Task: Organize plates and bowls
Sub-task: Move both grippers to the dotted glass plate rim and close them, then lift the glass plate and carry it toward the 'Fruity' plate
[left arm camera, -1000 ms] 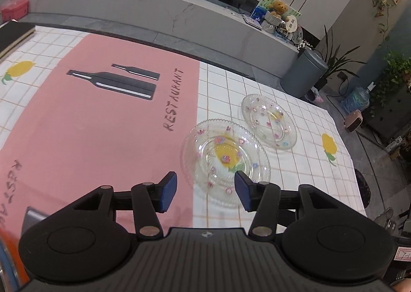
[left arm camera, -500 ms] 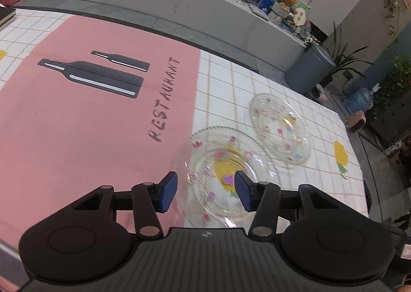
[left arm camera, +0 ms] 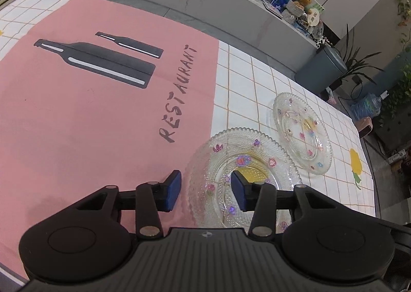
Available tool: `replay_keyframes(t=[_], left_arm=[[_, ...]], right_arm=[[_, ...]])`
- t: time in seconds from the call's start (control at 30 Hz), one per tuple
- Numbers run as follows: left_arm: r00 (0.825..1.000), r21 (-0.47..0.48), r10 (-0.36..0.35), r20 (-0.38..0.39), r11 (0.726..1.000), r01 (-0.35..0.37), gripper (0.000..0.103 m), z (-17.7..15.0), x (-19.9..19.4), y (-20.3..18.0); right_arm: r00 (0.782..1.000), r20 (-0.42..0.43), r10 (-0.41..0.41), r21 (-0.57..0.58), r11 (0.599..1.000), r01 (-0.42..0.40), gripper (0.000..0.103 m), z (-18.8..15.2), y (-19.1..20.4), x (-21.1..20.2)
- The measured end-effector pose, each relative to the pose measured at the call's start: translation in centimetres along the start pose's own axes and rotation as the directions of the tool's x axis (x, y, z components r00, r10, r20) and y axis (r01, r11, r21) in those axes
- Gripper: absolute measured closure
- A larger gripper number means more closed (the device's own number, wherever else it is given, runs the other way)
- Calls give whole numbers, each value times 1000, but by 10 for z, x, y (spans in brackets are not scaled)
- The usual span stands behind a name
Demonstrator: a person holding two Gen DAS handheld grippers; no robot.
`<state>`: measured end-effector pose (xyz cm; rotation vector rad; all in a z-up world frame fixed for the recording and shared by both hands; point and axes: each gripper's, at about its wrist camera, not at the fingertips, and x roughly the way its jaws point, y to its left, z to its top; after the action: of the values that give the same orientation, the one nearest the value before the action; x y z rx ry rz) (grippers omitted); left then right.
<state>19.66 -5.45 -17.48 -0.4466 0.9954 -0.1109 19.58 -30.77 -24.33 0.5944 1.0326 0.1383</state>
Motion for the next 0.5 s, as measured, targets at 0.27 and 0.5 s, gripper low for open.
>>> replay_keyframes(t=[0.27,0.5], left_arm=[[1000,-11,13,4,1000,-13,82,1,2,2],[999,12,47,0,999,-47,89,2,1,-2]], right_arm=[[1000,11,-8,-15,1000,8,89,-1,-1,2],[1000,1,-27,-22,999,27,94,-1,0,2]])
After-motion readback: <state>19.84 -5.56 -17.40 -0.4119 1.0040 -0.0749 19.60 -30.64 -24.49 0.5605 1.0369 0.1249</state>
